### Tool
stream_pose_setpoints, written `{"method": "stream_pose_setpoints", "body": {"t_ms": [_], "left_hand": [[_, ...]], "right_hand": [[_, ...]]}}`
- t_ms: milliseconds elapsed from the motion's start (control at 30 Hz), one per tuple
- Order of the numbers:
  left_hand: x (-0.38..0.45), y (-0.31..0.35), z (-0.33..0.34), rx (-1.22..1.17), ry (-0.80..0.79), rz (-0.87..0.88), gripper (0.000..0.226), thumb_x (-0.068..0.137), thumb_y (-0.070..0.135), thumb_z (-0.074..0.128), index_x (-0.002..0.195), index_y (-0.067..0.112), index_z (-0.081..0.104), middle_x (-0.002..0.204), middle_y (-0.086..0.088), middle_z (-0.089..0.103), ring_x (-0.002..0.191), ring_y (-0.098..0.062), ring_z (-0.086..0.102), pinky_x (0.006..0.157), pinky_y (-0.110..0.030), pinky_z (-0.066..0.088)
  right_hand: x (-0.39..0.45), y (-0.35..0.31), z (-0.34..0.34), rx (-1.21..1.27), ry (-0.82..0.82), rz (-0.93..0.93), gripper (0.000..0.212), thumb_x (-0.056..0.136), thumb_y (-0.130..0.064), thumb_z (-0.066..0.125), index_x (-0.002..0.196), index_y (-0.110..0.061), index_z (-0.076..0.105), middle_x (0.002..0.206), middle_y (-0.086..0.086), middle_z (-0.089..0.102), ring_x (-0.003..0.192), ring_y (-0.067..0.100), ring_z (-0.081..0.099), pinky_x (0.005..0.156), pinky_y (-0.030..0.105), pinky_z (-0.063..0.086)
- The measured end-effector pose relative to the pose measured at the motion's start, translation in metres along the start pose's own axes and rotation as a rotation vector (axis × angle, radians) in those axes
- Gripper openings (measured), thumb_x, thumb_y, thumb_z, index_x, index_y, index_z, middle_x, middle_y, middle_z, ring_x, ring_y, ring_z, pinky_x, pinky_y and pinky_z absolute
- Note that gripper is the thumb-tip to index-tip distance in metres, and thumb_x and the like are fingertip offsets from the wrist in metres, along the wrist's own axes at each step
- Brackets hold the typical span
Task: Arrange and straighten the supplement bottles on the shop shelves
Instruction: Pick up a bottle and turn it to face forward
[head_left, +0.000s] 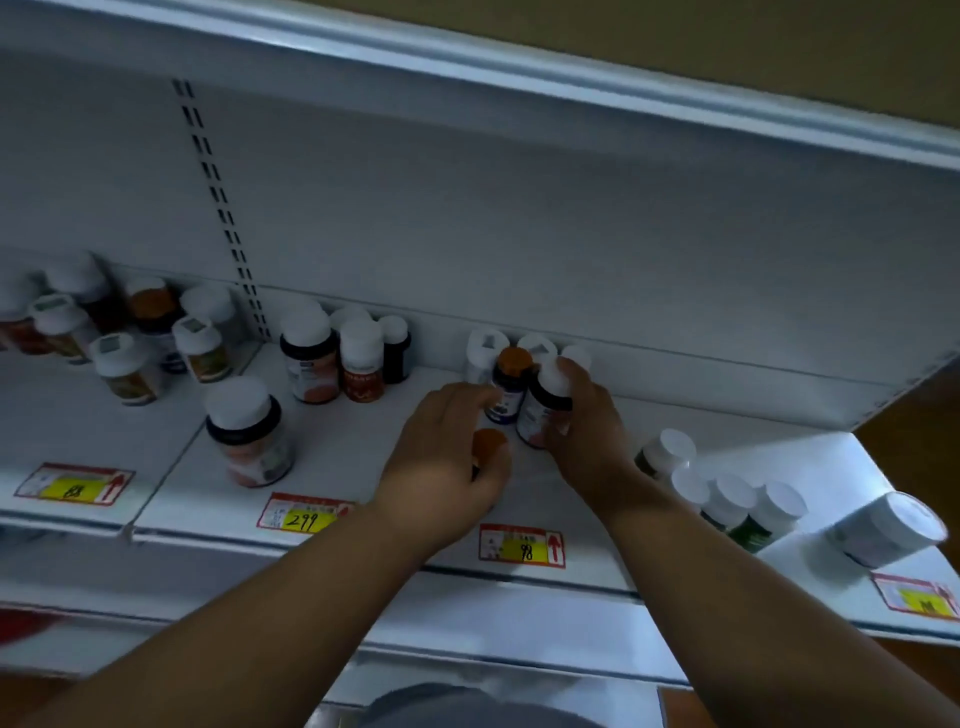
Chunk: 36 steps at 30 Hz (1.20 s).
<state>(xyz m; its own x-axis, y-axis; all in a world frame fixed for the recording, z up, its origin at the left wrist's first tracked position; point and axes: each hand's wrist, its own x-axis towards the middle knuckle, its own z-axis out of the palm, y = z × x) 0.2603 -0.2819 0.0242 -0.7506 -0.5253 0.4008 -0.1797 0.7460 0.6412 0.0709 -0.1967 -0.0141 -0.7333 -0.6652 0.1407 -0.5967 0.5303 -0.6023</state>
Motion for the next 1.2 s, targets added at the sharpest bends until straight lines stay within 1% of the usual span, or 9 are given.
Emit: {"method": "stream_pose_setpoints", "body": {"t_ms": [167,367,467,533,600,733,867,1033,1200], "left_hand": [[-0.003,0.005,0.004,0.050,0.015,-0.033,0.042,0.088,0.020,0.064,0.128,0.013,0.052,0.121,-0.001,0.053,0.114,-0.014,0.046,0.094,-0.011,0.027],[0.002,0.002,0.009,0.038,0.005,-0.054,0.043,0.090,0.023,0.062,0.130,0.018,0.050,0.118,0.011,0.045,0.115,-0.007,0.042,0.094,-0.009,0.024],[0.002,-0.001,0.005,0.020,0.010,-0.057,0.043,0.090,0.026,0.062,0.130,0.021,0.048,0.116,0.016,0.040,0.116,-0.006,0.040,0.096,-0.015,0.027],[0.003,-0.005,-0.001,0.008,0.002,-0.041,0.044,0.090,0.031,0.062,0.130,0.024,0.047,0.117,0.018,0.040,0.117,-0.005,0.039,0.098,-0.020,0.030],[0.006,-0.010,-0.012,-0.015,0.007,-0.015,0.047,0.088,0.034,0.063,0.131,0.023,0.046,0.118,0.018,0.040,0.117,-0.004,0.039,0.096,-0.017,0.027],[0.016,-0.021,-0.042,-0.042,0.026,0.021,0.051,0.088,0.036,0.063,0.133,0.022,0.046,0.118,0.018,0.042,0.116,-0.004,0.039,0.092,-0.013,0.027],[0.010,-0.045,-0.090,-0.044,0.001,0.087,0.054,0.087,0.032,0.065,0.135,0.017,0.045,0.127,0.004,0.049,0.120,-0.015,0.043,0.101,-0.030,0.039],[-0.006,-0.089,-0.151,0.079,-0.005,0.195,0.054,0.085,0.031,0.064,0.131,0.007,0.051,0.124,-0.010,0.054,0.113,-0.027,0.049,0.096,-0.034,0.042],[-0.010,-0.138,-0.180,0.296,-0.188,0.245,0.072,0.078,0.037,0.071,0.138,0.007,0.044,0.134,-0.015,0.048,0.119,-0.035,0.044,0.100,-0.038,0.035]], "right_hand": [[-0.003,0.014,-0.004,-0.005,0.069,-0.134,0.069,0.084,-0.040,0.067,0.141,-0.037,0.028,0.124,0.009,0.053,0.114,0.028,0.052,0.093,0.042,0.047],[-0.001,0.021,0.010,0.183,0.028,-0.115,0.073,0.080,-0.040,0.071,0.137,-0.045,0.025,0.142,0.003,0.042,0.122,0.024,0.050,0.090,0.029,0.041],[-0.002,0.016,0.000,0.260,0.126,-0.088,0.069,0.078,-0.041,0.072,0.134,-0.044,0.031,0.132,0.000,0.050,0.111,0.017,0.056,0.084,0.024,0.047],[-0.002,0.005,-0.013,0.307,0.204,-0.097,0.070,0.076,-0.039,0.073,0.134,-0.040,0.035,0.128,0.000,0.051,0.108,0.018,0.057,0.084,0.035,0.055],[-0.001,-0.017,-0.029,0.374,0.227,-0.139,0.073,0.073,-0.034,0.075,0.134,-0.040,0.036,0.128,0.000,0.050,0.108,0.017,0.058,0.082,0.041,0.057],[-0.003,-0.085,-0.050,0.462,0.167,-0.247,0.075,0.073,-0.028,0.078,0.132,-0.045,0.036,0.126,-0.008,0.052,0.105,0.001,0.058,0.078,0.024,0.056],[-0.021,-0.143,-0.032,0.558,0.060,-0.195,0.074,0.073,-0.020,0.079,0.125,-0.053,0.038,0.111,-0.015,0.058,0.092,-0.004,0.063,0.071,0.015,0.054],[-0.043,-0.189,0.023,0.600,0.024,-0.155,0.072,0.073,-0.011,0.079,0.126,-0.043,0.042,0.109,-0.013,0.059,0.091,0.001,0.065,0.072,0.019,0.055],[-0.060,-0.210,0.065,0.489,-0.026,-0.078,0.068,0.071,-0.020,0.079,0.117,-0.052,0.041,0.115,-0.014,0.057,0.099,0.003,0.063,0.077,0.021,0.055]]}}
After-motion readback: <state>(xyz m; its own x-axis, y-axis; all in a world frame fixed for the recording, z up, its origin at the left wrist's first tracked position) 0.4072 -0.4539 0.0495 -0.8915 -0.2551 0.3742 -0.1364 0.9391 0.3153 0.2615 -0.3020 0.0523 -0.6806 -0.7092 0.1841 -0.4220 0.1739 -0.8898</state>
